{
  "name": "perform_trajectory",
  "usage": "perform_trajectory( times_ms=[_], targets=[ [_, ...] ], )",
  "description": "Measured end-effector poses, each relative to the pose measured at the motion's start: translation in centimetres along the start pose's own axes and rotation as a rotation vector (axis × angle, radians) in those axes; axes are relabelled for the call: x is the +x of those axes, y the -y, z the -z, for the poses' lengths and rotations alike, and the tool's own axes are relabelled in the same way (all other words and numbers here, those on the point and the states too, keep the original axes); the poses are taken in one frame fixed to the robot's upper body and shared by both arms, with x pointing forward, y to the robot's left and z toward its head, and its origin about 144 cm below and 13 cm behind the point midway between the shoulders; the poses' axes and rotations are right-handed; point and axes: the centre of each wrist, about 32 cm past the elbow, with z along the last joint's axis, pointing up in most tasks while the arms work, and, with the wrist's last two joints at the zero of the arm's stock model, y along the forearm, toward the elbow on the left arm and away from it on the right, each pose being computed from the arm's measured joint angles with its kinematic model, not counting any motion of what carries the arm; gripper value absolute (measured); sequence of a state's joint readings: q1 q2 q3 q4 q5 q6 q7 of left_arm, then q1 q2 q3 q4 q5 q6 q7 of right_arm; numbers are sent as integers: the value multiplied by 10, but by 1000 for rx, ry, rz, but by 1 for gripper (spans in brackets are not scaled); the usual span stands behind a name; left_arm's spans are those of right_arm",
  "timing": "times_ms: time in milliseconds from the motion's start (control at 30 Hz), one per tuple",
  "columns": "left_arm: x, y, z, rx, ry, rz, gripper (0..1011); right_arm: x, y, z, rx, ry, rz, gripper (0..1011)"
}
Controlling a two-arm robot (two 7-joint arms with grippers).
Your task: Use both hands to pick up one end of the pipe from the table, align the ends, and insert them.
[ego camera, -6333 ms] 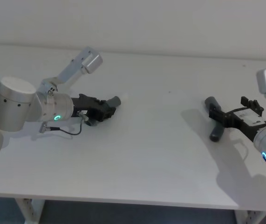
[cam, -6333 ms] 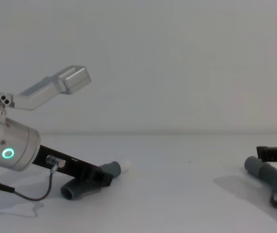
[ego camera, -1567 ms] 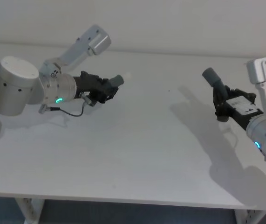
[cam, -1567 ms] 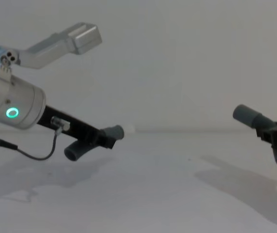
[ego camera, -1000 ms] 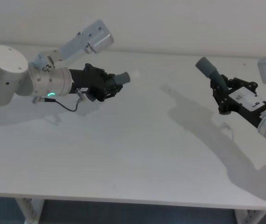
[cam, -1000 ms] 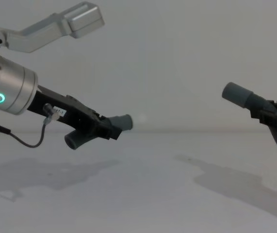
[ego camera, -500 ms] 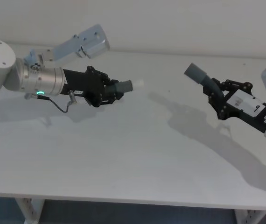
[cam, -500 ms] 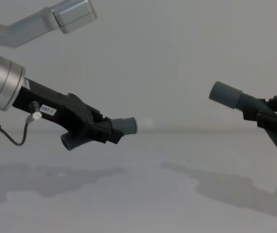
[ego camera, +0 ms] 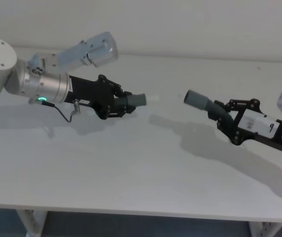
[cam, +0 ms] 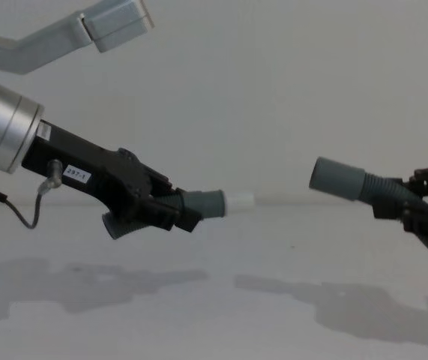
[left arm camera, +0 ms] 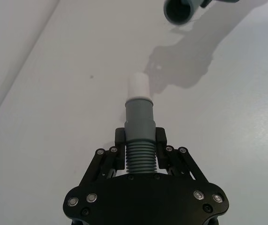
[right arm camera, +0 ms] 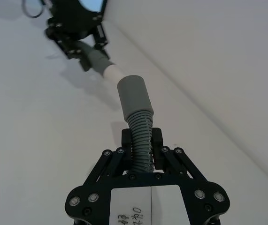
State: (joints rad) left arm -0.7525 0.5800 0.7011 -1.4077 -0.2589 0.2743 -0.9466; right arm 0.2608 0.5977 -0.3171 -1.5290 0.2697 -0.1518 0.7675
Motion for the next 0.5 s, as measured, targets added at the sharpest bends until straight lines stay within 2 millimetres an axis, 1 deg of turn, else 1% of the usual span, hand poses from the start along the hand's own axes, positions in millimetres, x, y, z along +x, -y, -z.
perform_trajectory(
  times_ms=[167,500],
  targets=[
    [1,4,-1,-5,10,32,360,1,4,2,-9,25,-59,239],
    [1,12,-5,-15,23,82,360,-1,8,4,-24,42,-110,239]
  ],
)
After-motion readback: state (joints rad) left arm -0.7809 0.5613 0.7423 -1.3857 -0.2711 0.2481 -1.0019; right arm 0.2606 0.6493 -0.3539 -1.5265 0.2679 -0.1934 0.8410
